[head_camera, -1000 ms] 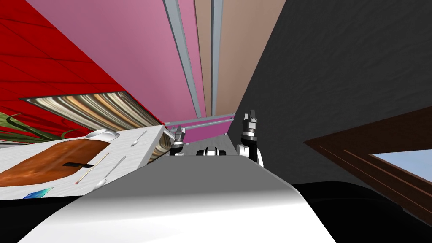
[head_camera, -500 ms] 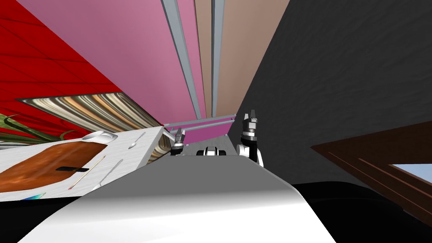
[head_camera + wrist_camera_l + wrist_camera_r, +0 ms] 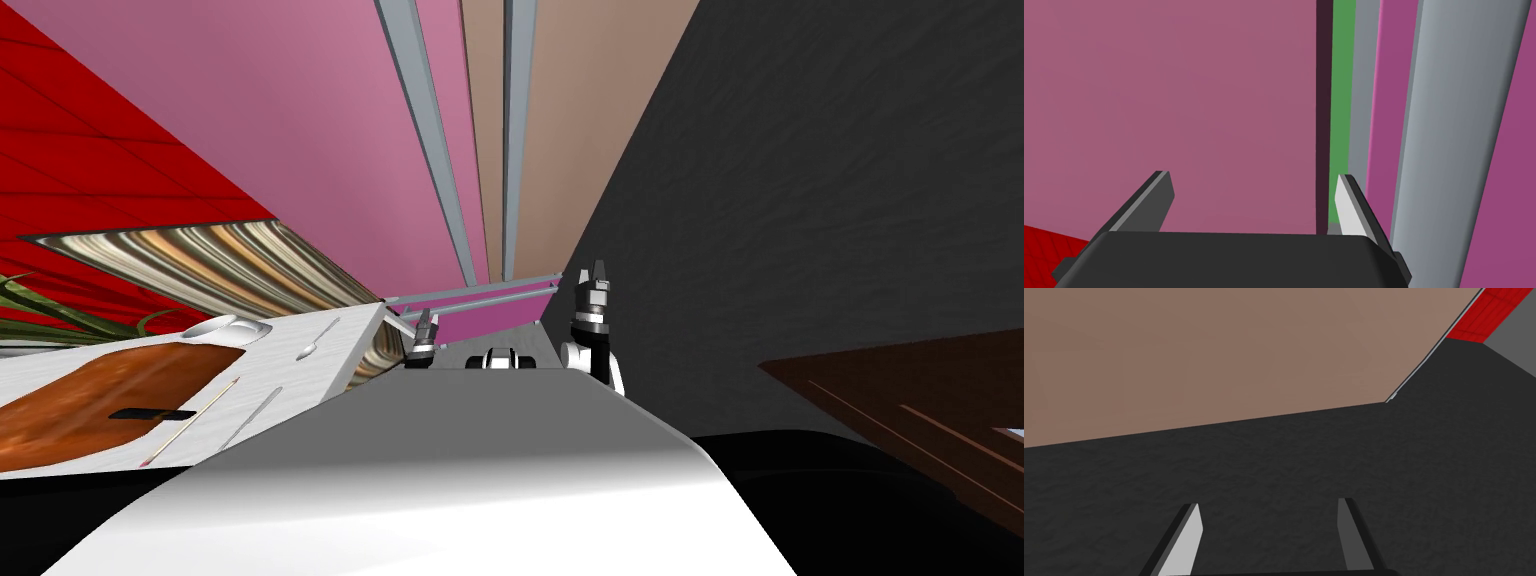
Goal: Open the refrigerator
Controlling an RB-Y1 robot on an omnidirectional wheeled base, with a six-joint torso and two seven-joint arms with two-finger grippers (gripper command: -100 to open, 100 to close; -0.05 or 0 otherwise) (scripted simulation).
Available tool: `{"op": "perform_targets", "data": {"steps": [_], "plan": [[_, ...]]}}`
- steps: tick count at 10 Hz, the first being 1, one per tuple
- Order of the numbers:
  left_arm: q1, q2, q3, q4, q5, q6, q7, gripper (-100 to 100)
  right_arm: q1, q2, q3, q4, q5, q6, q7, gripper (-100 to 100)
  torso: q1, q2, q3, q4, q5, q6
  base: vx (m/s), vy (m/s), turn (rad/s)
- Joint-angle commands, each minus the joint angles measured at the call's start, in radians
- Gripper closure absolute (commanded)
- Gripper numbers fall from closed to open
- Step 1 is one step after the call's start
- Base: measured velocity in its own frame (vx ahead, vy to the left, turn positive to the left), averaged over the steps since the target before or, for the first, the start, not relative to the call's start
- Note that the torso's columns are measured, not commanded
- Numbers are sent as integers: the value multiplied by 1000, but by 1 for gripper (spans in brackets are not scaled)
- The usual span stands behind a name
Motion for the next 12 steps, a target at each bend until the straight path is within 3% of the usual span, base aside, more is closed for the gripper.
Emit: {"op": "perform_targets", "data": {"steps": [1, 12], "plan": [[-21, -4, 6, 77, 5, -35, -2, -100, 0, 0, 0, 0, 0, 0, 0, 0, 0, -2, -1, 0, 0, 0, 56, 4, 12], [-75, -27, 30, 354, 29, -157, -3, -100, 0, 0, 0, 0, 0, 0, 0, 0, 1, -1, 0, 0, 0, 0, 56, 2, 12]]}}
